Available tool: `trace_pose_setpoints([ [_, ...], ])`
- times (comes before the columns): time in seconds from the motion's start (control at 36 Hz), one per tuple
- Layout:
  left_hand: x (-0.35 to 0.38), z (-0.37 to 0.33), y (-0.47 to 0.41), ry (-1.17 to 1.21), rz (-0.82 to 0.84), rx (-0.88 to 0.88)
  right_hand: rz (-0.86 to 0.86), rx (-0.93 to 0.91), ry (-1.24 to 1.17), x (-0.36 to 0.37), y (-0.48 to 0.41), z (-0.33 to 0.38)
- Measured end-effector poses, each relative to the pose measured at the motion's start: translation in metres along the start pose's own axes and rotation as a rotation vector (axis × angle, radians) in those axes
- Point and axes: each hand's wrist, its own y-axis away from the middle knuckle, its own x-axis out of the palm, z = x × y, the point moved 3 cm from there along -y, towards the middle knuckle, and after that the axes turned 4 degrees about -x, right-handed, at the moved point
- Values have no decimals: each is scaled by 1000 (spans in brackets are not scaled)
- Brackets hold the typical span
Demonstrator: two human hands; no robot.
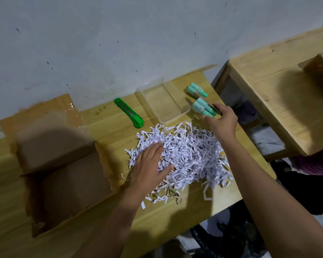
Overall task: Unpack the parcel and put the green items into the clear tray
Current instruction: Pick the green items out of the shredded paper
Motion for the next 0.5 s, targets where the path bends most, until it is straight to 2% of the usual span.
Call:
trace_pose_setpoints([
  [0.31,4,0,-5,19,-116,18,116,-130,97,39,-35,-3],
  [0.42,-7,-6,-2,32,-312,85,159,-142,109,38,-32,-2],
  [0.5,-12,-1,2,113,-438,36,106,-150,82,27,-20,-7],
])
